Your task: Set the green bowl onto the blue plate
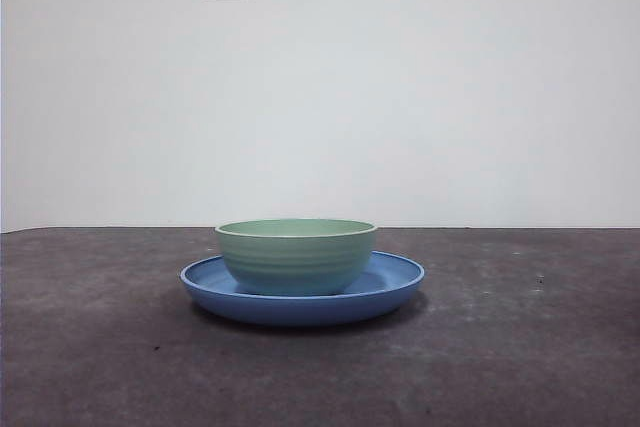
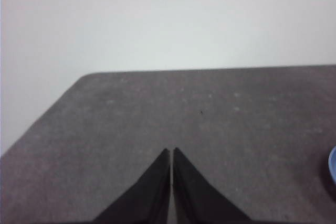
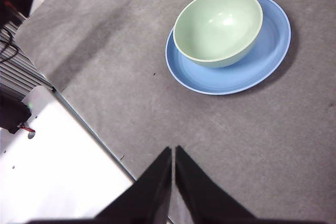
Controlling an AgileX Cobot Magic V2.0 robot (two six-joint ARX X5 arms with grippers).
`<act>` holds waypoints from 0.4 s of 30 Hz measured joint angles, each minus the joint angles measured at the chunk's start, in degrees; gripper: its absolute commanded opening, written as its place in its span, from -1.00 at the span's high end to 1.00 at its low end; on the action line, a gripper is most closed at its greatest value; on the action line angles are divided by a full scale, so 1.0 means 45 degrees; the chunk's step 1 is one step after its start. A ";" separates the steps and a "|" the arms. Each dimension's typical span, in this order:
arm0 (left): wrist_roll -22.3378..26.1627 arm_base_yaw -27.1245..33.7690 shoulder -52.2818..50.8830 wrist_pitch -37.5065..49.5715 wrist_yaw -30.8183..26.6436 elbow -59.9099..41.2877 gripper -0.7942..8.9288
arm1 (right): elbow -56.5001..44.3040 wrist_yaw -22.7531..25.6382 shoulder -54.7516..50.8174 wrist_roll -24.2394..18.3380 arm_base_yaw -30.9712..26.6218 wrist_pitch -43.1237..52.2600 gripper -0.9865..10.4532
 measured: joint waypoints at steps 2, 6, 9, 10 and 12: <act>-0.0029 0.0000 -0.0253 0.0010 0.0000 -0.0321 0.82 | 0.0000 0.0000 0.0000 0.0005 0.0000 0.0000 0.82; -0.0034 0.0000 -0.0636 -0.0058 0.0000 -0.0835 0.82 | 0.0000 0.0000 0.0000 0.0000 0.0000 0.0000 0.82; -0.0039 0.0000 -0.0622 -0.0486 -0.0005 -0.0884 0.82 | 0.0000 0.0000 0.0000 0.0005 0.0000 0.0000 0.82; -0.0039 0.0000 -0.0627 -0.0597 0.0000 -0.0889 0.82 | 0.0000 0.0000 0.0000 0.0005 0.0000 0.0000 0.82; -0.0044 0.0000 -0.0627 -0.0850 0.0000 -0.0889 0.82 | 0.0000 0.0000 0.0000 0.0000 0.0000 0.0005 0.82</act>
